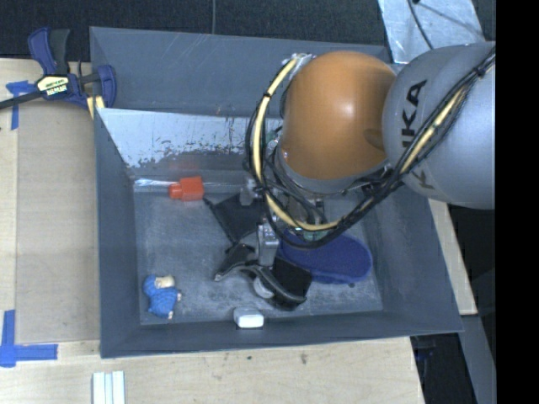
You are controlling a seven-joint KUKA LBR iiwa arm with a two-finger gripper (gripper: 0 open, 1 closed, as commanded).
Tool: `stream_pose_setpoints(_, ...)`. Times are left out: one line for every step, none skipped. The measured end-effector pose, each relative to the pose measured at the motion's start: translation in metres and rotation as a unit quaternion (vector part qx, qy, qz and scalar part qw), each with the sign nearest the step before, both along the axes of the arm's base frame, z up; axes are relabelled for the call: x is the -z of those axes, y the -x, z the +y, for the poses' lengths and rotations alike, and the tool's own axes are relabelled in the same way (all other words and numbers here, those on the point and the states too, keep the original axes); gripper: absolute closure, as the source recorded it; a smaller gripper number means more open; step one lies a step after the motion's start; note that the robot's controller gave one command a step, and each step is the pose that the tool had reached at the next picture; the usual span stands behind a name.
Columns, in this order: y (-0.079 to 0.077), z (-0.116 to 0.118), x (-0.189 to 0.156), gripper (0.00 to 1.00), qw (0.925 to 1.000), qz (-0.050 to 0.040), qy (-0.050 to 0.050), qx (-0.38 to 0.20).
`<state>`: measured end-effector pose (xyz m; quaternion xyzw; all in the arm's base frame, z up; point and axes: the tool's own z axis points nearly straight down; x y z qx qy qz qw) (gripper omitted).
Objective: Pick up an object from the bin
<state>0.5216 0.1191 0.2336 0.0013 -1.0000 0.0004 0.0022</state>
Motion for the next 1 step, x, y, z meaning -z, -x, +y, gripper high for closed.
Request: stream_pose_setpoints(-0.0616,-0.0618,0.1436,0.00,0.9964,-0.0157,0.001,-0.083)
